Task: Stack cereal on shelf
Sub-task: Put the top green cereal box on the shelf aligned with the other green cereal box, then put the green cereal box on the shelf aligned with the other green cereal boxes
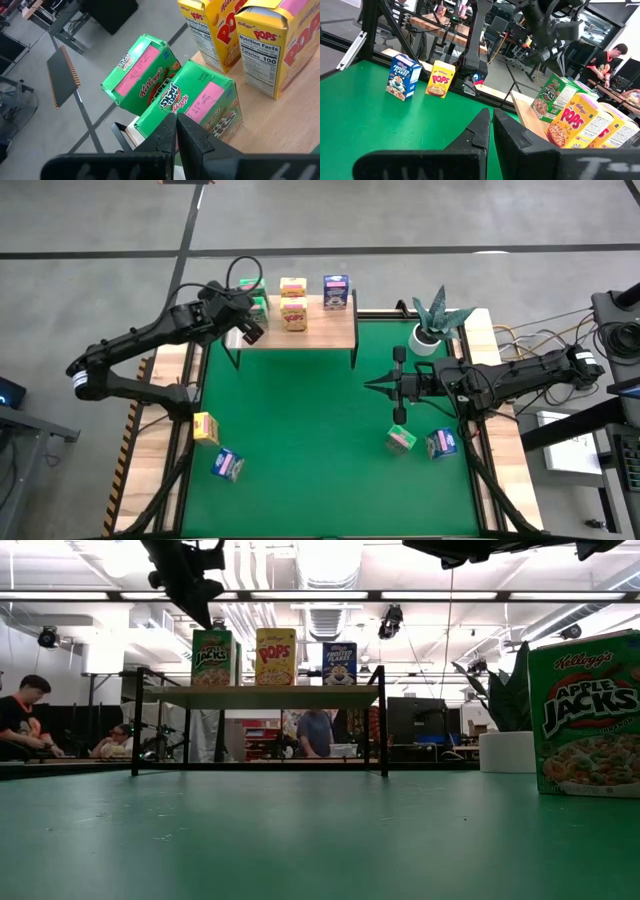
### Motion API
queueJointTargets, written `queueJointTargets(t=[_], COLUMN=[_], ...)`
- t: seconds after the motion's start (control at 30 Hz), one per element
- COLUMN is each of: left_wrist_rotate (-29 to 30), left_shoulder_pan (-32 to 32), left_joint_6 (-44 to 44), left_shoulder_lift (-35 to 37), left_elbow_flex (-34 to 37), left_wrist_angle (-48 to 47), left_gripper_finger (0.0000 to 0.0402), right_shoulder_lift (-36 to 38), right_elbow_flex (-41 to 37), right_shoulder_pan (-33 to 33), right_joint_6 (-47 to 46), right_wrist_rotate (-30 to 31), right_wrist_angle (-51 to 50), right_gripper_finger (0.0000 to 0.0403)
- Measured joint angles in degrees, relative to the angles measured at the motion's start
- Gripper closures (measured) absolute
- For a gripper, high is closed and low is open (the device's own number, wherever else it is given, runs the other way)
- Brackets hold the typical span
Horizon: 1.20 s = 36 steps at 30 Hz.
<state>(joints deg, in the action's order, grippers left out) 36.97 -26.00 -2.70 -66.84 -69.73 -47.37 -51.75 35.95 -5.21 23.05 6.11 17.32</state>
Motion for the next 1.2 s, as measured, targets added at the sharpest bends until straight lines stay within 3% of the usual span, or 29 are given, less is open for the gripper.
queueJointTargets(t=[0.33,0.57,0.9,1.2], left_wrist_rotate=[-0.2,-0.2,0.0,0.1], left_shoulder_pan=[0.7,5.2,26.8,44.5], left_joint_6=[0.4,2.8,8.8,3.0], left_shoulder_lift=[2.2,5.1,7.2,8.7], left_elbow_flex=[0.0,0.0,0.2,7.2], left_wrist_angle=[0.8,0.9,3.2,16.7], left_gripper_finger=[0.0402,0.0402,0.0402,0.0402], right_shoulder_lift=[0.0,0.0,0.0,-0.1], right_elbow_flex=[0.0,0.0,0.0,4.5], right_shoulder_pan=[0.0,0.0,-0.3,-3.6], right_joint_6=[0.0,-2.8,-17.0,-31.0], right_wrist_rotate=[0.0,0.0,-0.1,-0.1], right_wrist_angle=[0.0,0.6,-1.3,-13.0], right_gripper_finger=[0.0390,0.0390,0.0390,0.0390])
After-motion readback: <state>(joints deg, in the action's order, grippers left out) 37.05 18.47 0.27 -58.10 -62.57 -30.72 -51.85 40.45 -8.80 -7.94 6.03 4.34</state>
